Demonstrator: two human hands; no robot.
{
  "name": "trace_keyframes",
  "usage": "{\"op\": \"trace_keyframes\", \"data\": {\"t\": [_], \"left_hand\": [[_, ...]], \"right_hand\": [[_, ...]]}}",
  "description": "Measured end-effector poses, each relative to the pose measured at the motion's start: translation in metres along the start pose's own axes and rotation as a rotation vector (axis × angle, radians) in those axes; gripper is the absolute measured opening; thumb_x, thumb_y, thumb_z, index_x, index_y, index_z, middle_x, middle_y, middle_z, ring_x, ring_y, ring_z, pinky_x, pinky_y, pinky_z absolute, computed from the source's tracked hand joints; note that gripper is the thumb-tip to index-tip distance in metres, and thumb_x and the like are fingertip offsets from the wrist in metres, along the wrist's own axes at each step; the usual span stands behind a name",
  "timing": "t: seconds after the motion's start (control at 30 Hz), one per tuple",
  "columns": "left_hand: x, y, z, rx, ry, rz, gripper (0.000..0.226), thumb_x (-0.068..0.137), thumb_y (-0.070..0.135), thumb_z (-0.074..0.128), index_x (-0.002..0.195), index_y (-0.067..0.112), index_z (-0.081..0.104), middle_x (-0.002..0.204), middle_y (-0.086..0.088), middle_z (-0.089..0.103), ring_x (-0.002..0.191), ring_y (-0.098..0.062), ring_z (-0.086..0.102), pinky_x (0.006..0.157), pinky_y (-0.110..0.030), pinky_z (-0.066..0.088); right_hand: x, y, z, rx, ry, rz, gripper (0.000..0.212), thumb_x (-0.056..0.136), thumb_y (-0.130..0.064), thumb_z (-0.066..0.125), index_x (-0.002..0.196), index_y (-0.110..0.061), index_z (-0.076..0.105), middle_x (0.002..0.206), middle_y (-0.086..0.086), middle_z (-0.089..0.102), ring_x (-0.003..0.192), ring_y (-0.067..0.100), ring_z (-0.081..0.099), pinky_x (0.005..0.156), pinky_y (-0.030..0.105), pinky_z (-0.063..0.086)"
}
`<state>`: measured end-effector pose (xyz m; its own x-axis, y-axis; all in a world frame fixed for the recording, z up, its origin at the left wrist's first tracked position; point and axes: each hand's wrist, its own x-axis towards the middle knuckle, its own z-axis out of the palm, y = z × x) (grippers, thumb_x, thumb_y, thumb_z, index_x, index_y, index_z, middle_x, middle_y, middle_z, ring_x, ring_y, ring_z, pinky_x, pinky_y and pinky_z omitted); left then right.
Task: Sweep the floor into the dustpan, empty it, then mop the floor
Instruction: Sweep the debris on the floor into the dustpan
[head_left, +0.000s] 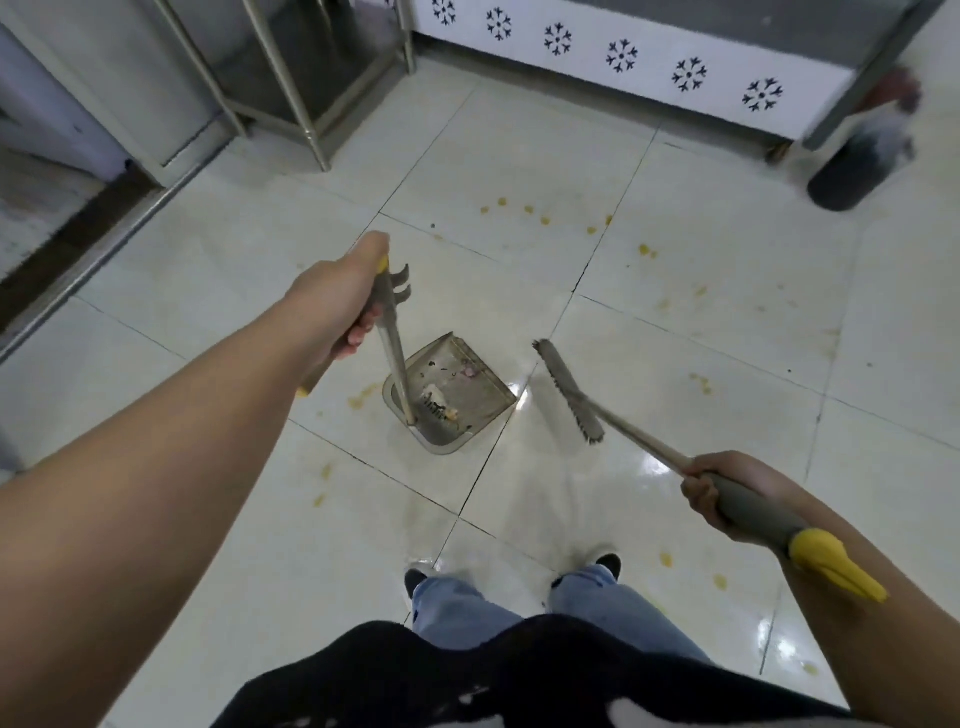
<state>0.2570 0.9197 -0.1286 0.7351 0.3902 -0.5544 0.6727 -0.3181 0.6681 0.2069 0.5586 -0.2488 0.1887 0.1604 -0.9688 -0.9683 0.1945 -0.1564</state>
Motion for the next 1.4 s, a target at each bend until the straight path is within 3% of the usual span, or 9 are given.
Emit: {"op": "trace_keyframes", "data": {"t": [0.33, 0.47, 0.87, 1.13, 1.4], "left_hand": [[-0.006, 0.125, 0.193, -0.04, -0.126, 0.09, 0.045, 0.063, 0.06, 0.037, 0.064, 0.016, 0.047, 0.053, 0.0, 0.041, 0.039, -0.016, 0.032, 0.044, -0.023, 0.027], [-0.009, 0.169, 0.266, -0.045, -0.201, 0.125, 0.048, 0.07, 0.062, 0.039, 0.064, 0.016, 0.049, 0.051, 0.001, 0.044, 0.038, -0.015, 0.035, 0.042, -0.022, 0.029], [0.007, 0.295, 0.493, -0.02, -0.506, 0.136, 0.048, 0.076, 0.06, 0.041, 0.068, 0.014, 0.054, 0.049, 0.002, 0.046, 0.037, -0.012, 0.038, 0.037, -0.016, 0.033], [0.029, 0.401, 0.618, 0.121, -0.656, 0.128, 0.053, 0.074, 0.064, 0.041, 0.061, 0.014, 0.051, 0.041, 0.004, 0.046, 0.036, -0.013, 0.037, 0.037, -0.018, 0.034], [0.036, 0.502, 0.702, 0.227, -0.598, 0.196, 0.051, 0.077, 0.063, 0.038, 0.069, 0.014, 0.053, 0.051, 0.001, 0.047, 0.031, -0.01, 0.036, 0.033, -0.013, 0.032]], "right_hand": [[-0.032, -0.038, -0.19, 0.33, -0.026, -0.071, 0.024, 0.093, -0.011, 0.038, 0.068, -0.009, 0.041, 0.036, 0.0, 0.044, 0.023, 0.007, 0.042, 0.027, 0.009, 0.037], [-0.043, -0.037, -0.251, 0.523, -0.008, -0.077, 0.023, 0.092, -0.011, 0.038, 0.069, -0.01, 0.039, 0.036, 0.0, 0.042, 0.023, 0.007, 0.041, 0.026, 0.01, 0.037], [-0.067, -0.076, -0.376, 1.04, 0.144, -0.224, 0.021, 0.093, -0.01, 0.036, 0.073, -0.011, 0.04, 0.038, 0.0, 0.041, 0.024, 0.006, 0.042, 0.029, 0.009, 0.039], [-0.093, -0.162, -0.438, 1.087, 0.269, -0.233, 0.026, 0.094, -0.005, 0.038, 0.068, -0.009, 0.042, 0.034, 0.002, 0.043, 0.022, 0.009, 0.043, 0.027, 0.01, 0.039], [-0.092, -0.233, -0.534, 0.983, 0.227, -0.218, 0.023, 0.093, -0.008, 0.041, 0.07, -0.009, 0.043, 0.037, 0.001, 0.044, 0.024, 0.008, 0.042, 0.029, 0.009, 0.038]]}}
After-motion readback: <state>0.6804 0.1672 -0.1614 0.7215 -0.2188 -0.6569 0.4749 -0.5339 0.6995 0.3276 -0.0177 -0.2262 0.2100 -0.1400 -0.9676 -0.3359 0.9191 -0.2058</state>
